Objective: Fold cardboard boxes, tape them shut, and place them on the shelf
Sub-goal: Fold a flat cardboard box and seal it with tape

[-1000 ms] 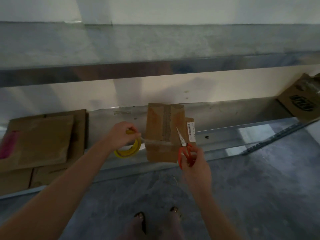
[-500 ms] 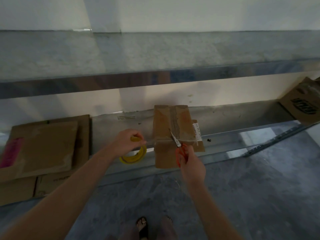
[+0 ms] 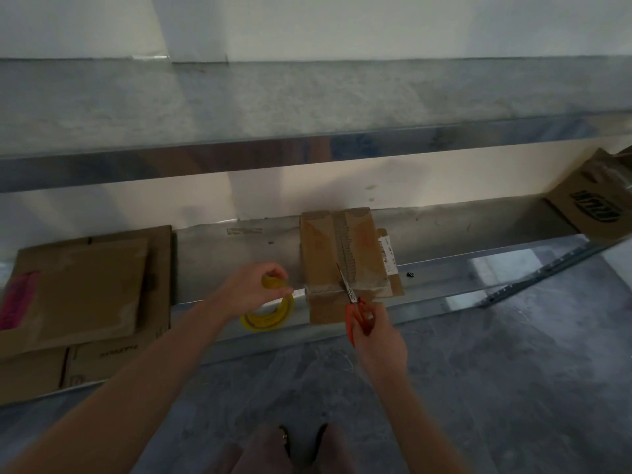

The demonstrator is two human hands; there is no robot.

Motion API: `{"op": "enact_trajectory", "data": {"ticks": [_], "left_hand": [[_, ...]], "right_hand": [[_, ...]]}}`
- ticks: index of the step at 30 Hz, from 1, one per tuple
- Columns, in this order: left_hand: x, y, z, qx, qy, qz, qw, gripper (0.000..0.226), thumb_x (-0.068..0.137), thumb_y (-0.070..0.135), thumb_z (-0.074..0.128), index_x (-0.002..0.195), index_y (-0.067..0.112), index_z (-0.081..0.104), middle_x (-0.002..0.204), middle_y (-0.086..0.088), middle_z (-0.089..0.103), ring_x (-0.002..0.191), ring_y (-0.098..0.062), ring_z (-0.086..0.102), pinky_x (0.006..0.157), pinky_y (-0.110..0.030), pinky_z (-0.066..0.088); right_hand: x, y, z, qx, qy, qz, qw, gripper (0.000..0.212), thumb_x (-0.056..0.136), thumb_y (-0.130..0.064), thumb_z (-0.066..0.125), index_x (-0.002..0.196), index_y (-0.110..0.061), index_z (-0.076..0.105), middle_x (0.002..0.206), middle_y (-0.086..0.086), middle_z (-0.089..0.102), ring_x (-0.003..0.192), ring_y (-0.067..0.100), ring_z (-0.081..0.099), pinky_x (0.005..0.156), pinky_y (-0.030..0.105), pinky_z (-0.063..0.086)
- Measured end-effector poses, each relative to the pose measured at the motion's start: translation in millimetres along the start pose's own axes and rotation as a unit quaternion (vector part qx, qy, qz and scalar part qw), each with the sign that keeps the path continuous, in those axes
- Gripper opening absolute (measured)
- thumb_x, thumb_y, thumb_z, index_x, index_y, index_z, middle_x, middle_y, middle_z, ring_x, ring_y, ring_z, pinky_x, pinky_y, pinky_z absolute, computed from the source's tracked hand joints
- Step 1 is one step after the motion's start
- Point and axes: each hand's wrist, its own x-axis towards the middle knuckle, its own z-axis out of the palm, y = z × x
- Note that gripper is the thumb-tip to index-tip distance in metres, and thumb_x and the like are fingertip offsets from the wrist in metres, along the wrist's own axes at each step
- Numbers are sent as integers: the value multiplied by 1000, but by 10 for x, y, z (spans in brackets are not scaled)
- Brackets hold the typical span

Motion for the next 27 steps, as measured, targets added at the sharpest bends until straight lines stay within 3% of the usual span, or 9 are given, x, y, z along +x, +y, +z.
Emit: {"op": "enact_trajectory", "data": {"ticks": [9, 15, 18, 22, 25, 27], "left_hand": [[-140, -88, 39, 26, 18, 7, 999, 23, 78, 43, 75, 95, 30, 67, 97, 10, 66, 94, -9, 60, 86, -30, 49], [-173, -97, 43, 30, 17, 17, 999, 25, 78, 41, 75, 98, 29, 68, 100, 10, 66, 95, -9, 59, 87, -30, 49], [-178, -83, 41, 27, 16, 16, 999, 31, 79, 40, 76, 105, 27, 68, 106, 10, 65, 100, -9, 58, 90, -28, 46], [-175, -63, 36, 31, 5, 8, 999, 34, 80, 40, 74, 110, 25, 68, 103, 9, 60, 98, -8, 53, 84, -24, 39], [-171, -56, 36, 50, 5, 11, 999, 31, 80, 41, 73, 107, 26, 69, 98, 10, 56, 95, -9, 52, 81, -23, 37], [-179, -52, 35, 55, 9, 19, 998, 29, 81, 39, 74, 106, 26, 69, 96, 12, 55, 94, -8, 50, 81, -23, 36]], "right_hand": [[-259, -34, 0, 38, -31, 8, 999, 24, 91, -57, 52, 109, -42, 47, 77, -13, 68, 72, 4, 66, 73, 36, 57], [-724, -51, 306, 171, -145, 56, 973, 36, 78, -69, 55, 96, -37, 52, 72, -13, 72, 65, 6, 68, 72, 35, 58], [-807, -135, 396, 208, -176, 93, 958, 33, 85, -63, 57, 94, -32, 54, 71, -12, 71, 61, 2, 63, 66, 24, 51], [-742, -201, 471, 276, -219, 144, 925, 26, 90, -48, 63, 101, -25, 56, 74, -9, 66, 64, 5, 62, 74, 35, 56], [-685, -286, 447, 302, -225, 157, 913, 30, 92, -41, 64, 110, -19, 57, 73, -3, 63, 56, 1, 61, 57, 18, 50], [-662, -344, 424, 317, -239, 161, 904, 26, 93, -40, 63, 109, -20, 58, 71, -3, 60, 57, 3, 59, 59, 18, 48]]}}
